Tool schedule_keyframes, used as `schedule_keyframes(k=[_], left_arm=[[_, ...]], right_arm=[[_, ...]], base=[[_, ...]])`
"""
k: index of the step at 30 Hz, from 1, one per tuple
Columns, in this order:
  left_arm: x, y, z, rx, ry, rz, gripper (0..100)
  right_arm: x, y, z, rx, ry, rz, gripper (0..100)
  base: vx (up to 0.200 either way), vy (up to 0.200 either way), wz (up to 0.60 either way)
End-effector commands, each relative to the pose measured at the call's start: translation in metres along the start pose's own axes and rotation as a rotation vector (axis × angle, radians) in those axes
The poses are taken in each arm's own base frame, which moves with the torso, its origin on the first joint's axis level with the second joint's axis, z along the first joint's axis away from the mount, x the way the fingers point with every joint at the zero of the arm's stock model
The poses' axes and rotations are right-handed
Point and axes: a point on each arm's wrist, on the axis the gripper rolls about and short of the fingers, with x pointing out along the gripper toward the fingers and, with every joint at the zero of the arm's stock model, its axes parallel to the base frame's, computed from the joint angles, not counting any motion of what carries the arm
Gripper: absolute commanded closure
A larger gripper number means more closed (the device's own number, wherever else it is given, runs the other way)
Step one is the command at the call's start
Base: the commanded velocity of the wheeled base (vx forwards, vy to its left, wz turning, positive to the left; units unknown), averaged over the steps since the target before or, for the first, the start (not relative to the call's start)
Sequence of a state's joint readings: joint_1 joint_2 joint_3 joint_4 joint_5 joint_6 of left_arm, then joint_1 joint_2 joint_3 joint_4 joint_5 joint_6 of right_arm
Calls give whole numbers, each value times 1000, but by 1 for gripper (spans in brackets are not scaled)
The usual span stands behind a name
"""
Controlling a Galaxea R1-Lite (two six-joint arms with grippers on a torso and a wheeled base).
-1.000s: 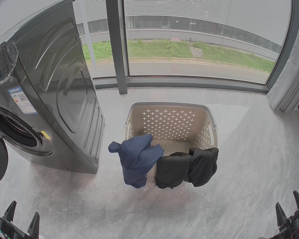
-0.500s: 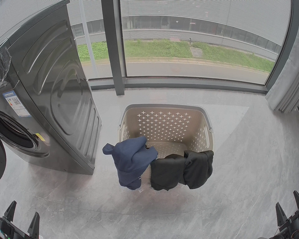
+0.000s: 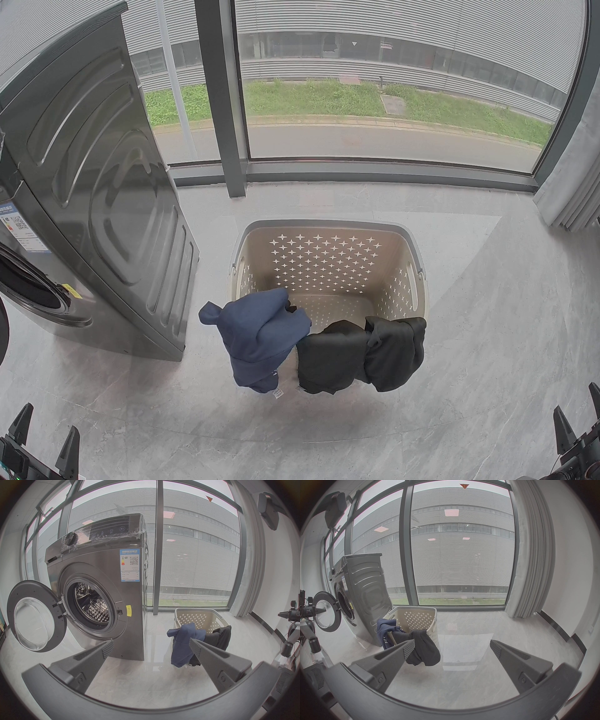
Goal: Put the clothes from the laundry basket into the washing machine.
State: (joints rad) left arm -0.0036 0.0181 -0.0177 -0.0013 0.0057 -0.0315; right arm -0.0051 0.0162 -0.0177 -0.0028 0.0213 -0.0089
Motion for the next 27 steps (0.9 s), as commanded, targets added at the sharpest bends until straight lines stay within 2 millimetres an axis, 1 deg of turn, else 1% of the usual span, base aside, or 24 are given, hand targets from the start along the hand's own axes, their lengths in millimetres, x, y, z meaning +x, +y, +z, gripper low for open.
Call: schedule_keyframes(k=[1, 12, 14, 15, 16, 17, 18, 19, 22, 23, 25, 26, 27], left_arm=[[0, 0, -5, 1, 4, 1, 0], [0, 0, -5, 4, 4, 0, 0], [0, 0, -5, 2, 4, 1, 0], [0, 0, -5, -1, 4, 1, 0], [0, 0, -5, -1, 4, 1, 0], [0, 0, -5, -1, 4, 1, 0], [0, 0, -5, -1, 4, 1, 0], [0, 0, -5, 1, 4, 1, 0], [0, 0, -5, -1, 4, 1, 0], [0, 0, -5, -1, 4, 1, 0], [0, 0, -5, -4, 4, 3, 0], [0, 0, -5, -4, 4, 3, 0], [0, 0, -5, -7, 4, 4, 0]], right_arm=[[0, 0, -5, 0, 0, 1, 0], [0, 0, -5, 13, -2, -2, 0], [-4, 0, 13, 11, -97, 4, 0], [-11, 0, 33, 16, -169, 4, 0], [-12, 0, 36, 16, -174, 4, 0], [-9, 0, 46, 18, -128, 12, 0], [-8, 0, 46, 19, -120, 13, 0], [4, 0, 46, 21, -5, 41, 0], [33, 2, 47, 57, 206, 153, 0], [43, 3, 50, 91, 253, 183, 0], [68, 6, 63, 158, 306, 205, 0], [68, 6, 63, 158, 306, 205, 0], [100, 9, 73, 171, 347, 207, 0]], base=[[0, 0, 0], [0, 0, 0], [-200, 0, 0], [-200, 0, 0], [0, 0, 0], [0, 0, 0], [0, 0, 0], [0, 0, 0], [0, 0, 0], [0, 0, 0], [0, 0, 0], [0, 0, 0], [0, 0, 0]])
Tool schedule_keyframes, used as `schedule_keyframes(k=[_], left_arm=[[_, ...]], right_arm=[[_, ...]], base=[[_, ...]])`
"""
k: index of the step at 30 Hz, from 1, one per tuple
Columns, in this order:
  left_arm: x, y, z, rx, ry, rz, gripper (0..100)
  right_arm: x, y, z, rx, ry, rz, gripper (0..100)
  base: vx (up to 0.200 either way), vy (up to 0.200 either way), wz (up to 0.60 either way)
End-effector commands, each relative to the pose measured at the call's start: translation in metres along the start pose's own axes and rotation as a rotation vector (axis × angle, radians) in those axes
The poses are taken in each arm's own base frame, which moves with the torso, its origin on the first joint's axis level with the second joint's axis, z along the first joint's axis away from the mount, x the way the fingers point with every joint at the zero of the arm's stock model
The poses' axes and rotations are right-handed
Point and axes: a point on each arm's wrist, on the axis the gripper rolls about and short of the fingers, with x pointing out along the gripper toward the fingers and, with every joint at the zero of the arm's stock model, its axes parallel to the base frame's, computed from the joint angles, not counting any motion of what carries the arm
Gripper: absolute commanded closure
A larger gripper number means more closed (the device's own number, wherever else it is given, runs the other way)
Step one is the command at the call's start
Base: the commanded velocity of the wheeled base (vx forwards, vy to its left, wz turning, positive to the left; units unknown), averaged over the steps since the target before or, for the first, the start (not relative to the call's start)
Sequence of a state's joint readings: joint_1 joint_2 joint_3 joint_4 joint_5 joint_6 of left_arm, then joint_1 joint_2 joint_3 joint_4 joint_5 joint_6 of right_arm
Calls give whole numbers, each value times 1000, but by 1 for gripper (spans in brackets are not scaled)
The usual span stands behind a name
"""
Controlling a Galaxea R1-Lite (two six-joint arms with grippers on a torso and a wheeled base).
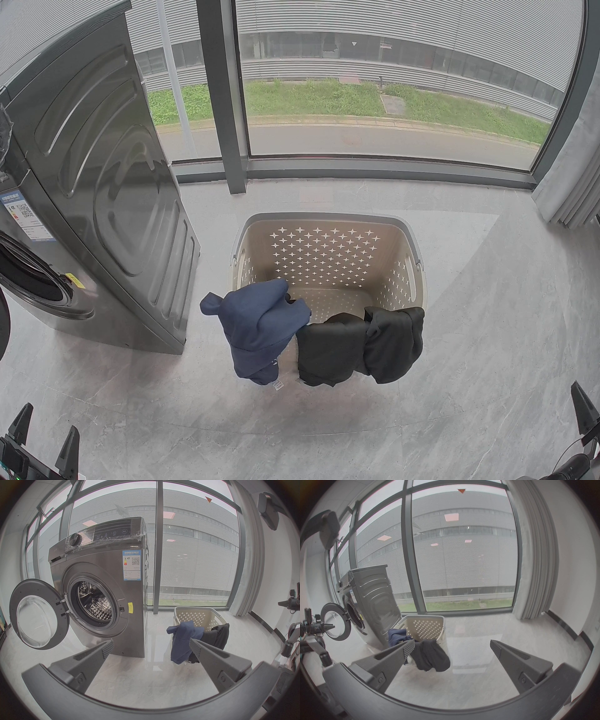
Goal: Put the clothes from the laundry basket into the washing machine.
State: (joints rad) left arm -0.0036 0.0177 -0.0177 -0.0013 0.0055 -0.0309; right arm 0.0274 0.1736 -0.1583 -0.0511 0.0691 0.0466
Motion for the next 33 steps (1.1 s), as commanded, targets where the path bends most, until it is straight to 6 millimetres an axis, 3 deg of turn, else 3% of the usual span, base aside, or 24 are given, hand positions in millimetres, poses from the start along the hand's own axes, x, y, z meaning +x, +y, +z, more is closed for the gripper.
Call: schedule_keyframes(k=[1, 5, 11, 28, 33], left_arm=[[0, 0, -5, -7, 4, 4, 0], [0, 0, -5, -7, 4, 4, 0], [0, 0, -5, -7, 4, 3, 0], [0, 0, -5, -7, 4, 3, 0], [0, 0, -5, -7, 6, 3, 0]], right_arm=[[107, 3, 23, 135, 389, 112, 0], [157, 5, 14, 112, 436, 119, 0], [201, 14, -10, 95, 500, 82, 0], [261, 42, -29, 101, 485, 92, 0], [270, 47, -34, 102, 496, 72, 0]], base=[[0, 0, 0], [0, 0, 0], [0, 0, 0], [0, 0, 0], [0, 0, 0]])
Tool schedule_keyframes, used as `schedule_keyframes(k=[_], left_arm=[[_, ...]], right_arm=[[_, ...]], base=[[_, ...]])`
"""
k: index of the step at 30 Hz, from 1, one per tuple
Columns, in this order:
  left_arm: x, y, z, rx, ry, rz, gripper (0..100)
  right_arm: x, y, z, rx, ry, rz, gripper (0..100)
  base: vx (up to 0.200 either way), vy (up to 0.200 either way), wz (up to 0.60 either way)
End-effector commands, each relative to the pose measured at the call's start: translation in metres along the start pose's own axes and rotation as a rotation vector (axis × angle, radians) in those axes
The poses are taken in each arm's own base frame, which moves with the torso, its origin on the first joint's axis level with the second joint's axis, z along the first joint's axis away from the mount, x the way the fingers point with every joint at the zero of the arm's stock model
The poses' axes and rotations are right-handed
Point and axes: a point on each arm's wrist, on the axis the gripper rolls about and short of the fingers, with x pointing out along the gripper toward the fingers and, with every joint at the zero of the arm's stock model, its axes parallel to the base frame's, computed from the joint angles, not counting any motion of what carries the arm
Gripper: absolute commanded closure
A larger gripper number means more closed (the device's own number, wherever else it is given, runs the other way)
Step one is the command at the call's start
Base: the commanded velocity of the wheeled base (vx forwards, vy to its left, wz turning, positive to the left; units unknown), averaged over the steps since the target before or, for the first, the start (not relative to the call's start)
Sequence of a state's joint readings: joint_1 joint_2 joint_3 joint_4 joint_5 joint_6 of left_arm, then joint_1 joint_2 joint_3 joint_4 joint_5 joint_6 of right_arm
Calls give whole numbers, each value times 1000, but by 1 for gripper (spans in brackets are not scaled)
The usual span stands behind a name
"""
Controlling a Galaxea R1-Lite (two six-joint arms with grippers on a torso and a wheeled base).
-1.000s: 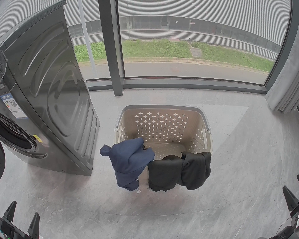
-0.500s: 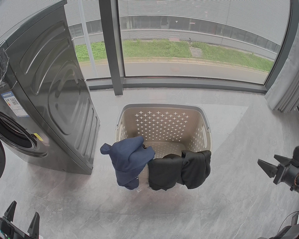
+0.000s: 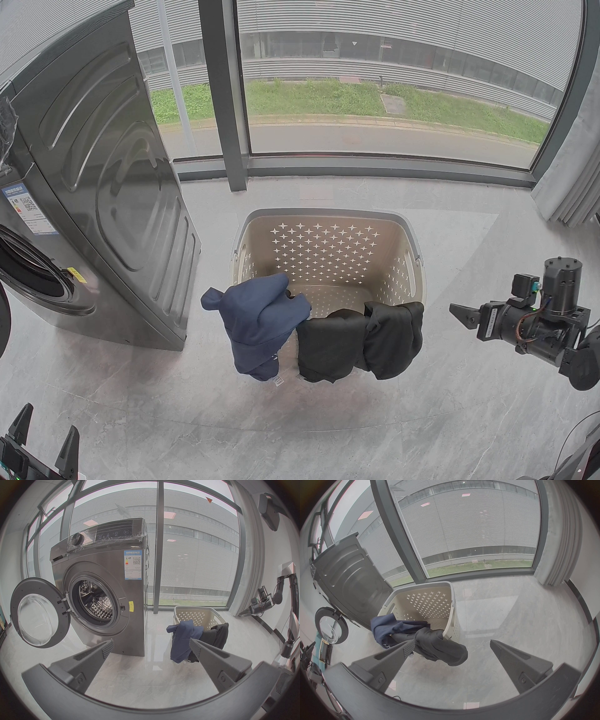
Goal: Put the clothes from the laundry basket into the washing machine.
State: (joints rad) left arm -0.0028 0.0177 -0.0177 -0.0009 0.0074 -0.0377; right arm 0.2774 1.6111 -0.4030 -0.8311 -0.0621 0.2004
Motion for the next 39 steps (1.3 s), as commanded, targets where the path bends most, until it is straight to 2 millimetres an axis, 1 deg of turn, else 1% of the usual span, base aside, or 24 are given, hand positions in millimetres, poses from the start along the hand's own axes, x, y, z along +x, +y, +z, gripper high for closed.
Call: schedule_keyframes(k=[1, 4, 9, 22, 24, 25, 26, 30, 35, 39], left_arm=[[0, 0, -5, -1, 5, 0, 0], [0, 0, -5, -1, 5, 0, 0], [0, 0, -5, -2, 5, 0, 0], [0, 0, -5, 1, 5, 0, 0], [0, 0, -5, 1, 5, 0, 0], [0, 0, -5, 1, 5, 0, 0], [0, 0, -5, -1, 5, 0, 0], [0, 0, -5, 2, 5, 0, 0], [0, 0, -5, 1, 5, 0, 0], [0, 0, -5, 1, 5, 0, 0]], right_arm=[[25, 7, -14, -6, 80, 2, 0], [31, 10, -19, -11, 102, 8, 0], [46, 14, -27, -16, 142, 12, 0], [65, 26, -50, -32, 192, 48, 0], [74, 27, -54, -33, 195, 50, 0], [74, 27, -54, -33, 195, 50, 0], [79, 27, -57, -36, 200, 49, 0], [86, 31, -63, -40, 200, 59, 0], [101, 32, -73, -47, 215, 56, 0], [112, 34, -73, -47, 204, 62, 0]], base=[[0, 0, 0], [0, 0, 0], [0, 0, 0], [0, 0, 0], [0, 0, 0], [0, 0, 0], [0, 0, 0], [0, 0, 0], [0, 0, 0], [0, 0, 0]])
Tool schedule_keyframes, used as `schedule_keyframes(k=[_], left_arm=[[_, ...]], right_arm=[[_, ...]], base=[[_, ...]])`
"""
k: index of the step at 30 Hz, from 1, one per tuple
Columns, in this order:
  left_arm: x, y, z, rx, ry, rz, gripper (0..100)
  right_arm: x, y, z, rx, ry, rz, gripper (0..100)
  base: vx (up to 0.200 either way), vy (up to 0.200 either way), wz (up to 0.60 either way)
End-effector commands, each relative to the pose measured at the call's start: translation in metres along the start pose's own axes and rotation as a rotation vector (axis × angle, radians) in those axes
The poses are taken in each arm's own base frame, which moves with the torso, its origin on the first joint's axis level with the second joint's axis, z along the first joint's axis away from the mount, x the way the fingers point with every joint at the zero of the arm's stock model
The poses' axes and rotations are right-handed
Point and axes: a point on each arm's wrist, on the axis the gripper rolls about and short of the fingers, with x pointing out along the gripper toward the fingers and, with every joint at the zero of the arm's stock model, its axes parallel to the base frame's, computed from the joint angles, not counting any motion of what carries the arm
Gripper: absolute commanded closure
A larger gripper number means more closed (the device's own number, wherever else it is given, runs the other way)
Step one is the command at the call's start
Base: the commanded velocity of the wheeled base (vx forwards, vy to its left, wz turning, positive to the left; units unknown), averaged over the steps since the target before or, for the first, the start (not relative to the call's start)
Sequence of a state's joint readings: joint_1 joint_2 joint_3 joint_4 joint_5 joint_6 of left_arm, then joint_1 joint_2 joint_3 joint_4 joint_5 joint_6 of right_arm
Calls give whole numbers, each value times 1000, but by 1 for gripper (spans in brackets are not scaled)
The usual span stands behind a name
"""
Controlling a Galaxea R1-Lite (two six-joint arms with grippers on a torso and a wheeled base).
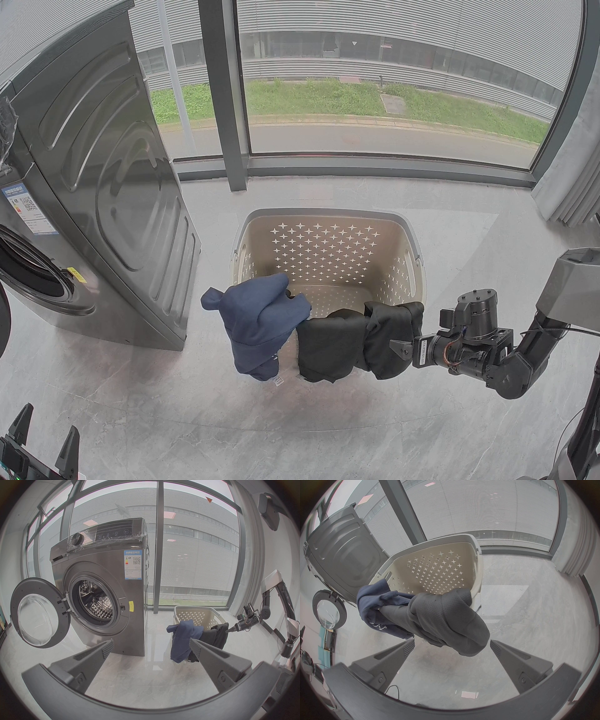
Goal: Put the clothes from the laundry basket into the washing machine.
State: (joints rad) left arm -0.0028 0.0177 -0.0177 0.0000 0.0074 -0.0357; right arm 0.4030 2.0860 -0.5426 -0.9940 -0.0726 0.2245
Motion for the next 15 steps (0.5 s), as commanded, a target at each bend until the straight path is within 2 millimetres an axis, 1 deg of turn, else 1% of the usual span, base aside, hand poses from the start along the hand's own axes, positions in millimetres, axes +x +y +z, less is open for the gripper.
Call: schedule_keyframes(k=[1, 11, 15], left_arm=[[0, 0, -5, -1, 5, 0, 0], [0, 0, -5, -3, 5, 0, 0], [0, 0, -5, -3, 5, 0, 0]], right_arm=[[16, 1, -5, -3, 18, -2, 0], [37, 3, -2, -8, 2, 3, 0], [40, 4, 0, -8, -7, 13, 0]], base=[[0, 0, 0], [0, 0, 0], [0, 0, 0]])
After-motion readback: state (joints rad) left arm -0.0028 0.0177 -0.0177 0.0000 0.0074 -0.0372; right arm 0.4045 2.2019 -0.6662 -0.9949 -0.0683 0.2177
